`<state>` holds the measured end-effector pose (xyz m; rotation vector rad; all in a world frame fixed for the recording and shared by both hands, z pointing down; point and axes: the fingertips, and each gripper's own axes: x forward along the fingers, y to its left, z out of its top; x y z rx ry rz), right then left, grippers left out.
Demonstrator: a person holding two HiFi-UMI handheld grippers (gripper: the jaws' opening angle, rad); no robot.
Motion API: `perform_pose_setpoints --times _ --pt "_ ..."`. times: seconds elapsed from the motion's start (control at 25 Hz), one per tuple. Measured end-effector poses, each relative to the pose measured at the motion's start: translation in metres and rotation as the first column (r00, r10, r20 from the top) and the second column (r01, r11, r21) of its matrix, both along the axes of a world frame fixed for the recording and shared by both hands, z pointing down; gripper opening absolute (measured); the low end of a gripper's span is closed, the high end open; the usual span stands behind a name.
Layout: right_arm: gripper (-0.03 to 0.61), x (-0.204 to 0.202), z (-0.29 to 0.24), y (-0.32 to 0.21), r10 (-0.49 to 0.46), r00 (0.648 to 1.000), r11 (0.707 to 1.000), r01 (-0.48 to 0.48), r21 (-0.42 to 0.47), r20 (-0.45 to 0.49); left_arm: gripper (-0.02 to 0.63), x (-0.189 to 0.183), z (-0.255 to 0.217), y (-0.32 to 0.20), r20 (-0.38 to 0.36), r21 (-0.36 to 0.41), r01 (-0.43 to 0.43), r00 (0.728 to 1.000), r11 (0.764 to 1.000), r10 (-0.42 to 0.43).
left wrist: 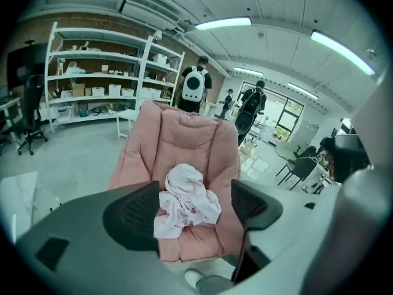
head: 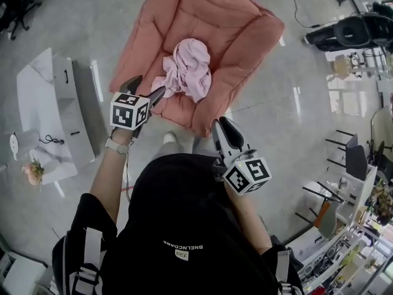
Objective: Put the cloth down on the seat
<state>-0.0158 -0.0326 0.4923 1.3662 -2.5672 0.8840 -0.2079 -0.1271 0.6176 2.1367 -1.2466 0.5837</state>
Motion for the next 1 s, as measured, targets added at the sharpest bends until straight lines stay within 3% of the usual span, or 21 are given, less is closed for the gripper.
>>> perform_pose_setpoints --times 0.28,0.6,1.0 --pt "0.097 -0.038 -0.025 0.01 -0.104 0.993 0.989 0.11 0.098 -0.062 0.376 -0.009 -0.076 0.037 -0.014 0.098 0.012 1.0 0.995 -0.011" --pt "0.097 -0.08 -0.048 0.01 -0.238 0.971 0.961 0.24 0.139 -0.03 0.371 -0.016 -0.128 0.071 0.009 0.192 0.06 0.998 0.98 -0.063" --pt "0.097 -0.118 -0.08 0.034 -0.404 0.914 0.893 0.398 0.209 -0.012 0.35 -0.03 -0.191 0.127 -0.018 0.318 0.179 0.983 0.931 -0.182"
